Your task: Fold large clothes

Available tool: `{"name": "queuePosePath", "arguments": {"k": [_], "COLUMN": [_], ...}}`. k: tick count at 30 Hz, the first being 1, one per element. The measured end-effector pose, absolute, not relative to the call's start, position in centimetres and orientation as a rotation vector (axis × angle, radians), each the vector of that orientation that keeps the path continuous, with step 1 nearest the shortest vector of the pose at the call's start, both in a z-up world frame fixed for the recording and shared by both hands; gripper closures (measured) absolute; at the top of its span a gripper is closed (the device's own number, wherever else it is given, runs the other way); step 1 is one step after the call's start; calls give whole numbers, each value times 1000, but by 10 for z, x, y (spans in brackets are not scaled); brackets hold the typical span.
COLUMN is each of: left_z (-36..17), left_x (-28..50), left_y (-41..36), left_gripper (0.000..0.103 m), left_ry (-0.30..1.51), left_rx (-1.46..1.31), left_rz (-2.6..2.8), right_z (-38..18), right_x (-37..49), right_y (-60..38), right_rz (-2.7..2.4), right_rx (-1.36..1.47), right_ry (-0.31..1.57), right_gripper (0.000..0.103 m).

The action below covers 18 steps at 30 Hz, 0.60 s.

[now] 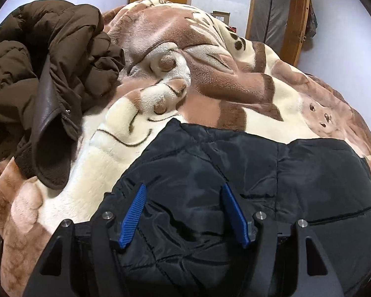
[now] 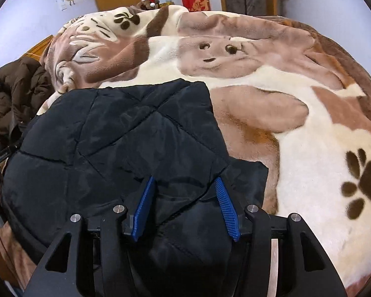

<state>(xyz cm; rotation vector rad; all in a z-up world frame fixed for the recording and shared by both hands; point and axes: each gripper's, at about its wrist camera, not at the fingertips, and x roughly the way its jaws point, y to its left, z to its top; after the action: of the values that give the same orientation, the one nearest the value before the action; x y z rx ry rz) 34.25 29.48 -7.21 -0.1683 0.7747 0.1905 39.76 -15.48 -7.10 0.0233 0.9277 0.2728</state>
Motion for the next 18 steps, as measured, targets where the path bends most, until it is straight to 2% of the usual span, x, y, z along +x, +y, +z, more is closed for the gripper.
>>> {"name": "queuePosePath", "arguments": {"k": [7,18], "left_z": [-50,5], "left_x": [321,181], "left_y": [280,200], "left_gripper": [36,36], "left_ry": [779,732], "left_rx": [-141,-222], "left_rz": [208,179], "right_z": [-48,5], "right_x": [380,261], "right_y": [-156,-162], "right_rz": [261,323], "right_rx": [-10,8], "right_ry": [906,837], "right_gripper": [51,50]}}
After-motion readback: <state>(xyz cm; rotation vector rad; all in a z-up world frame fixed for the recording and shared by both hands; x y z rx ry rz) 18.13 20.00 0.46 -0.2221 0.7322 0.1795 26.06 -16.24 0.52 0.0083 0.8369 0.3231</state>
